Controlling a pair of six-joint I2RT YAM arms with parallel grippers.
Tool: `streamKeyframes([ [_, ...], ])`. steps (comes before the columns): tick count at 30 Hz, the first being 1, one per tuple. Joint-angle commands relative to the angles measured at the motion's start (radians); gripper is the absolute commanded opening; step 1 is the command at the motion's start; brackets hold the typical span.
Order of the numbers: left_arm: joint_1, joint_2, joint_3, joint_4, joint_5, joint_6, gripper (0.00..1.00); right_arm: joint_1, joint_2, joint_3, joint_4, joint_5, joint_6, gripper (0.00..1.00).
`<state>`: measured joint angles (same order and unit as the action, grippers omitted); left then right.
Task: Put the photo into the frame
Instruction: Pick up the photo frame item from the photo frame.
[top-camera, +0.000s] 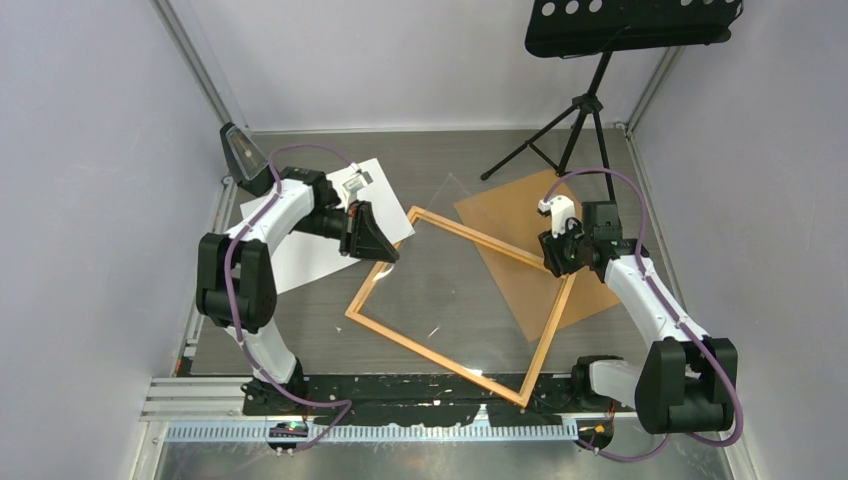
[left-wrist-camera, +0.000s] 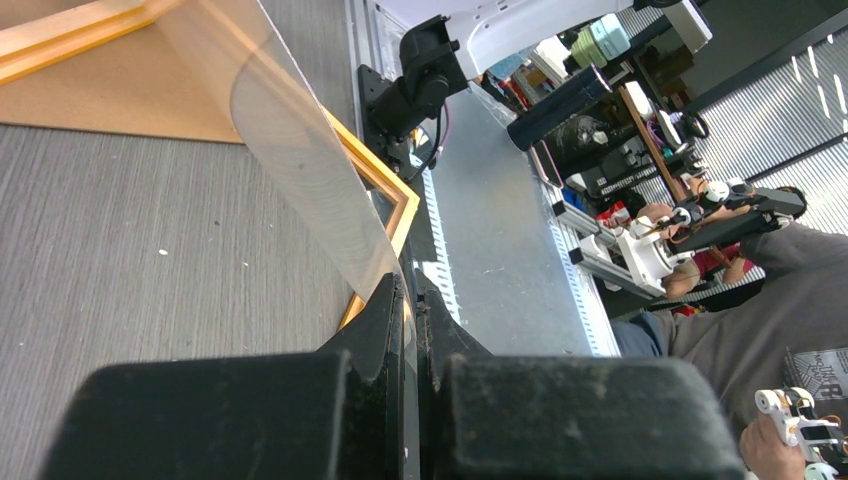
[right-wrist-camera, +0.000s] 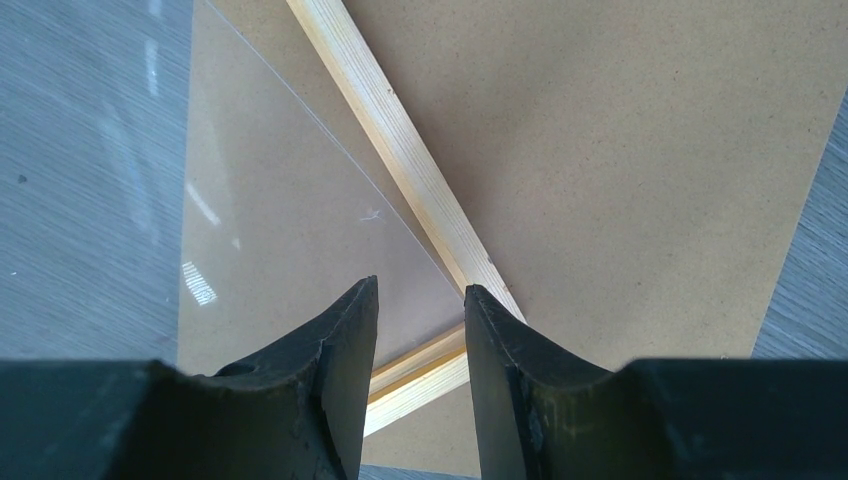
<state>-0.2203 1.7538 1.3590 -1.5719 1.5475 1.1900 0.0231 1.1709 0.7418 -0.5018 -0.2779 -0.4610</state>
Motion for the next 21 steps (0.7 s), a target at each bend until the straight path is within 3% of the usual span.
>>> streamKeyframes([
  [1, -0.005, 0.001, 0.03, -0.149, 0.09, 0.029, 0.0, -0.005, -0.031, 0.023, 0.018, -0.018, 0.004, 0.44],
  [21, -0.005, -0.012, 0.04, -0.149, 0.115, 0.014, 0.0, -0.008, -0.025, 0.01, 0.022, -0.026, -0.001, 0.44],
])
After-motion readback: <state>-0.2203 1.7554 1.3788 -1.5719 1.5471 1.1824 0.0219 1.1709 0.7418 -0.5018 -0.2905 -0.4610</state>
